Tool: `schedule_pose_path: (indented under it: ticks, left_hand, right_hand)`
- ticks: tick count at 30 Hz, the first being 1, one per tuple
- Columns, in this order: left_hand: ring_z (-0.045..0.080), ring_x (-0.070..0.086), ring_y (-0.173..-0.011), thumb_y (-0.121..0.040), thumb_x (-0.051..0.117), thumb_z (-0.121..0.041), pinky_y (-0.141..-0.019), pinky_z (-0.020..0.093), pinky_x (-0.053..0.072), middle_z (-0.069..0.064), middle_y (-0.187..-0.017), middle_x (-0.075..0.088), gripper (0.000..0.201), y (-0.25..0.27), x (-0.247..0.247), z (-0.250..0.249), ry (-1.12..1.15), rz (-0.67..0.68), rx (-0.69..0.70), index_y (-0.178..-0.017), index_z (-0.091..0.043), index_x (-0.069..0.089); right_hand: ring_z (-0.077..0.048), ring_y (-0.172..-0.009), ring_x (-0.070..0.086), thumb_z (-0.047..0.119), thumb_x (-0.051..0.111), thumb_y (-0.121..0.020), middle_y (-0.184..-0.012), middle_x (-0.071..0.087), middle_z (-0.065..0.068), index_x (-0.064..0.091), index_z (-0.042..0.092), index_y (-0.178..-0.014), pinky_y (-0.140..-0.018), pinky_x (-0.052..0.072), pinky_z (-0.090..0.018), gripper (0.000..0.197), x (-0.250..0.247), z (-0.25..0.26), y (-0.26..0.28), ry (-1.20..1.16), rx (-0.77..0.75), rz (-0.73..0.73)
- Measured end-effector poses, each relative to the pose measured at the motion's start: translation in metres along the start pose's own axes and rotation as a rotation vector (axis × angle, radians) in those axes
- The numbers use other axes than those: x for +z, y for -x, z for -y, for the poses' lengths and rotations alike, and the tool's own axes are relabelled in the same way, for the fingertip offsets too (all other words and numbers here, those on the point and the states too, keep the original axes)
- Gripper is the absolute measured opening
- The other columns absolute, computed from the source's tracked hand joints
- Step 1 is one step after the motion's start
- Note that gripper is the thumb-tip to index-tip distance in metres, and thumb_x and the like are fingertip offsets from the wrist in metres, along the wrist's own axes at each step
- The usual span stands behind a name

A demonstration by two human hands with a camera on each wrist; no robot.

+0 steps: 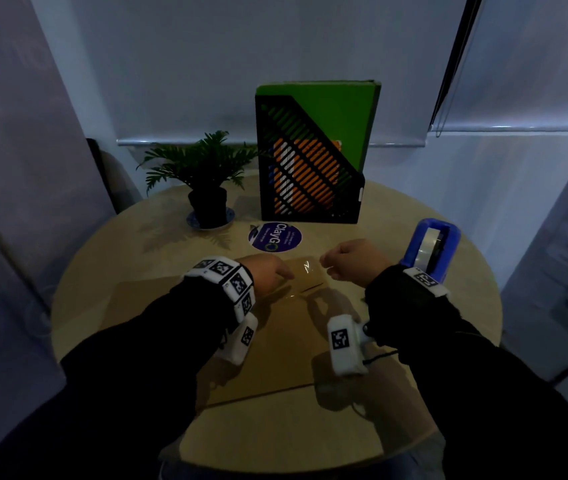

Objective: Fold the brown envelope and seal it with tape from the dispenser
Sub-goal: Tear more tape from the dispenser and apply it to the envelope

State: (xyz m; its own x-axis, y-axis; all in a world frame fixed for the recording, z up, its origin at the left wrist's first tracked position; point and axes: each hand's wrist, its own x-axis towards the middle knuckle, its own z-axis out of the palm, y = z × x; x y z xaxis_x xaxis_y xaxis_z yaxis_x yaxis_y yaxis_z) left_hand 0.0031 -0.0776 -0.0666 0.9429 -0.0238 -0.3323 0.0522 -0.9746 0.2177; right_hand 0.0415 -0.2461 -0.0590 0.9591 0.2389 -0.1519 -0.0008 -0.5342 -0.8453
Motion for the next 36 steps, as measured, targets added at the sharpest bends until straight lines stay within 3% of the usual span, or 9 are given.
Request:
schedule_pose_path:
  ticks: [3,5,9,13,18,23,26,30,36]
  left_hand:
    - [0.022,0.042,-0.135,-0.092,0.037,0.005,-0.111,0.033,0.035,0.005,-0.150,0.040,0.055,-0.009,0.004,0.001,-0.013,0.045,0.039,-0.140,-0.022,0.048]
    - [0.024,0.042,-0.134,-0.091,0.039,0.006,-0.110,0.034,0.035,0.006,-0.149,0.041,0.057,-0.010,0.007,0.000,-0.072,0.064,0.077,-0.140,-0.021,0.047]
    - [0.024,0.041,-0.134,-0.096,0.049,-0.018,-0.107,0.030,0.033,0.004,-0.147,0.041,0.042,-0.011,0.016,-0.002,-0.134,0.025,0.072,-0.138,-0.022,0.049]
    - [0.032,0.035,-0.134,-0.098,0.047,-0.011,-0.109,0.032,0.029,0.009,-0.151,0.026,0.053,-0.022,0.014,0.006,-0.146,0.123,0.080,-0.146,-0.028,0.035]
    - [0.028,0.043,-0.129,-0.094,0.053,-0.014,-0.106,0.036,0.036,0.004,-0.145,0.035,0.051,-0.022,0.016,0.007,-0.174,0.068,0.081,-0.141,-0.032,0.044]
    - [0.026,0.045,-0.124,-0.095,0.050,-0.010,-0.105,0.036,0.038,0.003,-0.143,0.035,0.053,-0.027,0.016,0.013,-0.158,0.091,0.083,-0.139,-0.039,0.044]
    - [0.025,0.043,-0.127,-0.097,0.047,-0.019,-0.108,0.036,0.036,0.004,-0.144,0.035,0.046,-0.026,0.015,0.015,-0.158,0.066,0.102,-0.139,-0.038,0.044]
    - [0.022,0.042,-0.131,-0.098,0.048,-0.024,-0.110,0.039,0.036,0.000,-0.143,0.038,0.042,-0.028,0.017,0.019,-0.139,0.064,0.120,-0.137,-0.037,0.047]
    - [0.019,0.038,-0.134,-0.101,0.039,-0.028,-0.111,0.031,0.031,0.003,-0.148,0.035,0.039,-0.024,0.017,0.016,-0.116,0.032,0.155,-0.140,-0.030,0.046]
  right_hand:
    - [-0.021,-0.063,0.055,0.010,0.062,-0.086,-0.074,0.061,-0.014,0.063,0.003,-0.073,-0.072,0.051,-0.032,0.015,0.003,-0.002,-0.008,-0.020,0.084,0.036]
    - [-0.024,-0.067,0.055,0.009,0.063,-0.085,-0.078,0.060,-0.016,0.063,0.003,-0.077,-0.072,0.050,-0.034,0.010,0.005,-0.003,-0.012,-0.004,0.119,0.051]
    - [-0.025,-0.077,0.057,0.013,0.067,-0.084,-0.084,0.059,-0.013,0.061,0.006,-0.083,-0.069,0.046,-0.032,0.010,0.008,-0.006,-0.017,0.074,0.158,0.068]
    - [-0.024,-0.081,0.055,0.016,0.068,-0.084,-0.089,0.060,-0.012,0.067,0.003,-0.089,-0.069,0.043,-0.029,0.013,0.011,-0.009,-0.021,0.146,0.167,0.109]
    - [-0.016,-0.056,0.046,0.018,0.065,-0.085,-0.064,0.052,-0.007,0.064,0.005,-0.079,-0.053,0.035,-0.023,0.014,0.013,-0.013,-0.022,0.233,0.194,0.117]
    - [-0.018,-0.050,0.042,0.018,0.063,-0.086,-0.056,0.046,-0.005,0.050,0.010,-0.056,-0.049,0.033,-0.023,0.034,0.019,-0.014,-0.027,0.269,0.217,0.110]
    - [-0.018,-0.048,0.038,0.020,0.061,-0.088,-0.055,0.041,-0.006,0.046,0.010,-0.056,-0.046,0.031,-0.024,0.037,0.022,-0.014,-0.030,0.304,0.226,0.114]
    - [-0.018,-0.049,0.044,0.021,0.063,-0.086,-0.057,0.046,-0.006,0.051,0.009,-0.061,-0.046,0.033,-0.023,0.031,0.022,-0.014,-0.032,0.329,0.243,0.116]
    - [-0.019,-0.053,0.049,0.025,0.064,-0.084,-0.062,0.054,-0.007,0.059,0.008,-0.070,-0.050,0.037,-0.024,0.023,0.023,-0.011,-0.032,0.361,0.253,0.146]
